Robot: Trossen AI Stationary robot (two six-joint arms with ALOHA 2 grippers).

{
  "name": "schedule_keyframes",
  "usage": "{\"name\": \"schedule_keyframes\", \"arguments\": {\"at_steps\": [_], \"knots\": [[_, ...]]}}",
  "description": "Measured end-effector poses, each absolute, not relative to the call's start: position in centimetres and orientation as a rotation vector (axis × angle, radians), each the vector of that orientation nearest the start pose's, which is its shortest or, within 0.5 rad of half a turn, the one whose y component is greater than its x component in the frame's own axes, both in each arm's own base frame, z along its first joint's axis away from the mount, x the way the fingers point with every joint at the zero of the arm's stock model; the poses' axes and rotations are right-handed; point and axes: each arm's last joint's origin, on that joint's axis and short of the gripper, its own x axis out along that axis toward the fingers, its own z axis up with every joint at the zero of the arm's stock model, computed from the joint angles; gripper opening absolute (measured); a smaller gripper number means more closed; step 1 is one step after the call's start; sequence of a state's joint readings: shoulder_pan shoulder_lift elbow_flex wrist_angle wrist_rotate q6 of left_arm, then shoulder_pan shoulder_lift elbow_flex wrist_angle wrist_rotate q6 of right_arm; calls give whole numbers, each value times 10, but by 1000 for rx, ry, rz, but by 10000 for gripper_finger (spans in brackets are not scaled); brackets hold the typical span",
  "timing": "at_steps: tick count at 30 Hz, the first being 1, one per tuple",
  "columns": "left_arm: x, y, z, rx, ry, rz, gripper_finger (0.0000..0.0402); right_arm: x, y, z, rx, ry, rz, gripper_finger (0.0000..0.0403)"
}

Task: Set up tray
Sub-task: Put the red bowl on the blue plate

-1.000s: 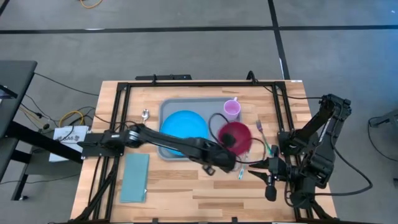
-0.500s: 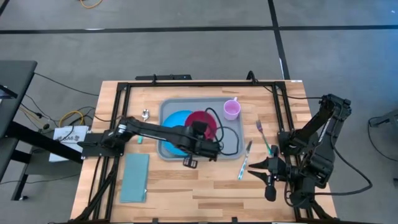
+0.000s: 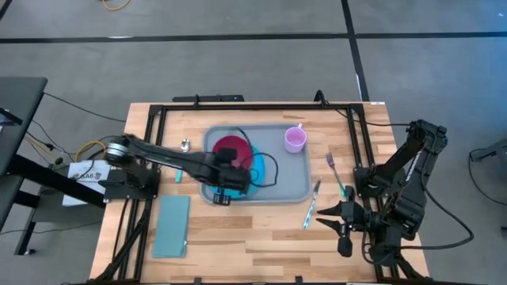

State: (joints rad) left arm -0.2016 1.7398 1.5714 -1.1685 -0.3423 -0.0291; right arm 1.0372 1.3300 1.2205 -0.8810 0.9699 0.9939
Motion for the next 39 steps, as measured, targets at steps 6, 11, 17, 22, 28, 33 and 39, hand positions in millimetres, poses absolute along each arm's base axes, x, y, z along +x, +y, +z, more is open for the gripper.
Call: {"name": "schedule_keyframes", "arguments": {"at_steps": [6,11,17,22,28,33,39], "knots": [[306,-51,247,256,1007,112,0,154,202,323,142,481,-218,82],[290,-45,204,233,1002,154,0,157,200,322,146,482,-231,82],[293,-41,195,278,928,210,0,159,199,323,155,479,-234,82],[292,-37,193,162,959,140,5,159,200,323,155,479,-234,82],[291,-37,192,127,973,149,15,159,200,323,156,484,-231,82],[291,-37,192,127,975,150,16,159,200,322,160,498,-221,82],[291,-38,192,126,973,149,17,159,200,322,160,498,-221,82]]}}
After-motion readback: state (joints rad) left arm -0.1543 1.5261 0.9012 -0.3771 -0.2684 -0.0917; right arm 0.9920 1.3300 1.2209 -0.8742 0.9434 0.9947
